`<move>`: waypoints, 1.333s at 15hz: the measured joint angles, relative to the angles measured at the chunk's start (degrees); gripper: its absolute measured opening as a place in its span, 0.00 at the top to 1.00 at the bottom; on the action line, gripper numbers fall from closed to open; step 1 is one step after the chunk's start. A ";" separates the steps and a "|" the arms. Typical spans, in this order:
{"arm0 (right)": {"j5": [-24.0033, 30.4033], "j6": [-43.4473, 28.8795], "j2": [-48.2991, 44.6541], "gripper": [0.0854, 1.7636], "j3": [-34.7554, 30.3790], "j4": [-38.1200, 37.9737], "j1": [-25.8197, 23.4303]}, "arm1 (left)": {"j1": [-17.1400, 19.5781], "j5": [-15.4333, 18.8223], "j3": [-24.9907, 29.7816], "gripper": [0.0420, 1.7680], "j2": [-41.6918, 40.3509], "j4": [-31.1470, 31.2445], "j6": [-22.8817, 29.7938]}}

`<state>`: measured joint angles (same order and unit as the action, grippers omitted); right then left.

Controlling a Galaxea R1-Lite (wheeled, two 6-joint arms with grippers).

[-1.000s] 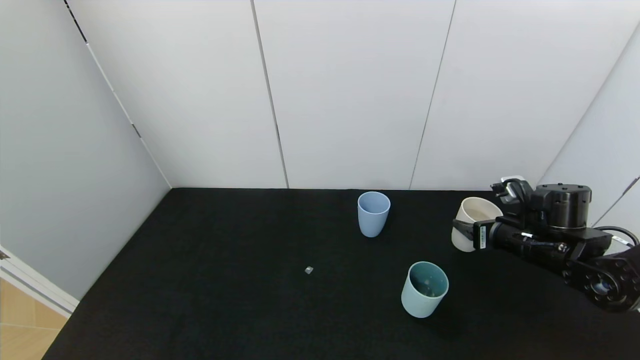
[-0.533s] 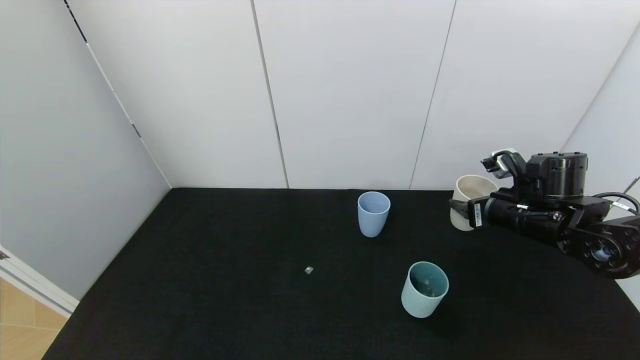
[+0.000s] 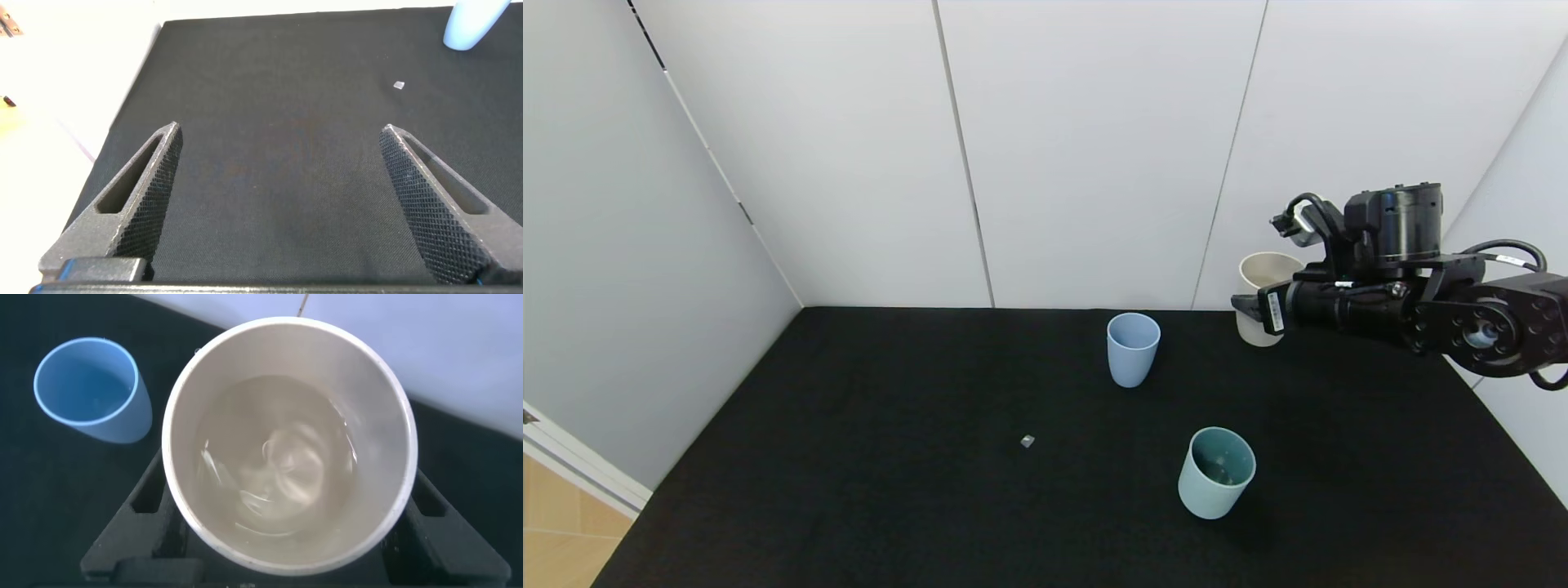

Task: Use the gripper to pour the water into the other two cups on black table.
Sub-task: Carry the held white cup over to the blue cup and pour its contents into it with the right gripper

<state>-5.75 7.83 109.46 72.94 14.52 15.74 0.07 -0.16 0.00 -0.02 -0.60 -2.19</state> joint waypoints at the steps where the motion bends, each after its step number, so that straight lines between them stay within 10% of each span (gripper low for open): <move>1: -0.48 0.93 0.90 0.29 1.87 -0.90 0.41 | 0.00 0.00 0.00 0.03 0.00 0.00 0.00; 20: -8.07 16.46 13.60 0.29 17.93 -8.40 8.02 | 0.00 0.00 -0.02 0.03 0.00 0.00 0.00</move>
<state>-13.82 24.28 123.06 90.87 6.12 23.76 0.07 -0.16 -0.02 -0.02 -0.60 -2.19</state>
